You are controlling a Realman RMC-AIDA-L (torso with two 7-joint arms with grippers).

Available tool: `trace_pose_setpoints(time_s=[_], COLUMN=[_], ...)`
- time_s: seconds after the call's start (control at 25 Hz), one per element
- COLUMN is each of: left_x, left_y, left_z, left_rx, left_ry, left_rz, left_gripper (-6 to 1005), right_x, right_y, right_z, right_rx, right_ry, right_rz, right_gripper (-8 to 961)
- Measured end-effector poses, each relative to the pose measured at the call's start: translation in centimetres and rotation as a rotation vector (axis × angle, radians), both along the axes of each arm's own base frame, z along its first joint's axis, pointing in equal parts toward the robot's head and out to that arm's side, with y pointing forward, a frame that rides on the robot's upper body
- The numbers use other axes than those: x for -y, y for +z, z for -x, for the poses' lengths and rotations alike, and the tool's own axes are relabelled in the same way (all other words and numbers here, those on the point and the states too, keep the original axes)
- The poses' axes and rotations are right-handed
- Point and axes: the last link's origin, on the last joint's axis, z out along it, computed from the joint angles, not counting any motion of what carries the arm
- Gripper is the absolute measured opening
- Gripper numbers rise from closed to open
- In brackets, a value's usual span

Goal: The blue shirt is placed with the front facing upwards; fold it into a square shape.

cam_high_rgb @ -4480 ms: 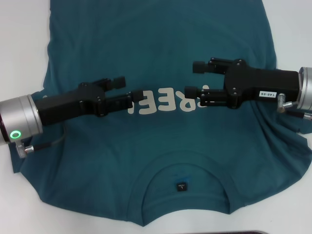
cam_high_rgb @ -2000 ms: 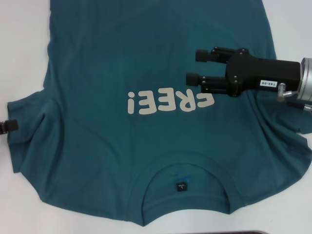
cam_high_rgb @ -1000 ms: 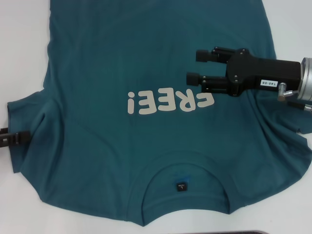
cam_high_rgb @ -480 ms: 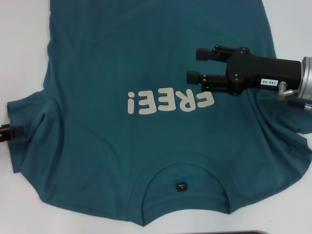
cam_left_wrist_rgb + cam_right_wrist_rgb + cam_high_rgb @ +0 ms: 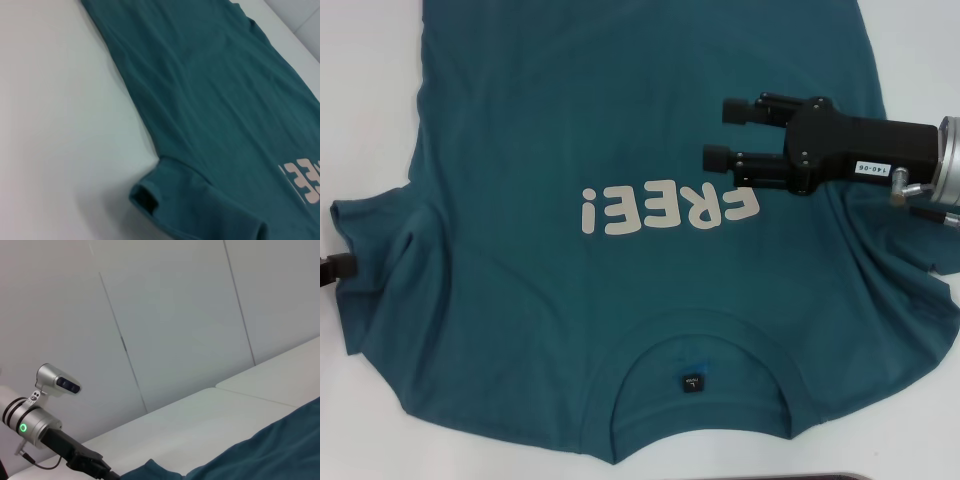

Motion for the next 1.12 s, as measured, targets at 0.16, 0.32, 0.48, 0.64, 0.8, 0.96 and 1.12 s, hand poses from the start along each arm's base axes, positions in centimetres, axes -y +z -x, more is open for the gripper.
trace_pose_setpoints(time_s=[0.16, 0.32, 0.48, 0.64, 0.8, 0.96, 1.12], left_x=[-0.1, -0.2, -0.3, -0.5, -0.6, -0.8, -1.1], left_y=[0.1, 0.1, 0.4, 1.5, 2.6, 3.7, 4.6], left_z=[0.1, 0.2, 0.2, 0.3, 0.4, 0.3, 0.1], left_rx=[-0.006, -0.009, -0.015, -0.042, -0.063, -0.073, -0.077], left_ry=[0.012, 0.017, 0.018, 0.031, 0.041, 0.047, 0.058], left_rz=[-0.01, -0.015, -0.022, -0.049, -0.069, -0.101, -0.122], left_gripper=[41, -1, -2, -2, -1, -1, -1], right_x=[0.0, 0.1, 0.1, 0.1, 0.0, 0.0, 0.0], right_y=[-0.1, -0.1, -0.3, -0.4, -0.4, -0.6, -0.8], right_z=[0.0, 0.0, 0.1, 0.1, 0.1, 0.1, 0.1], right_rx=[-0.001, -0.002, -0.006, -0.01, -0.019, -0.02, -0.022], right_ry=[0.0, -0.001, -0.003, -0.004, -0.012, -0.019, -0.025], right_rz=[0.0, 0.001, 0.003, 0.004, -0.003, -0.002, 0.003], right_gripper=[824, 824, 824, 824, 824, 824, 824])
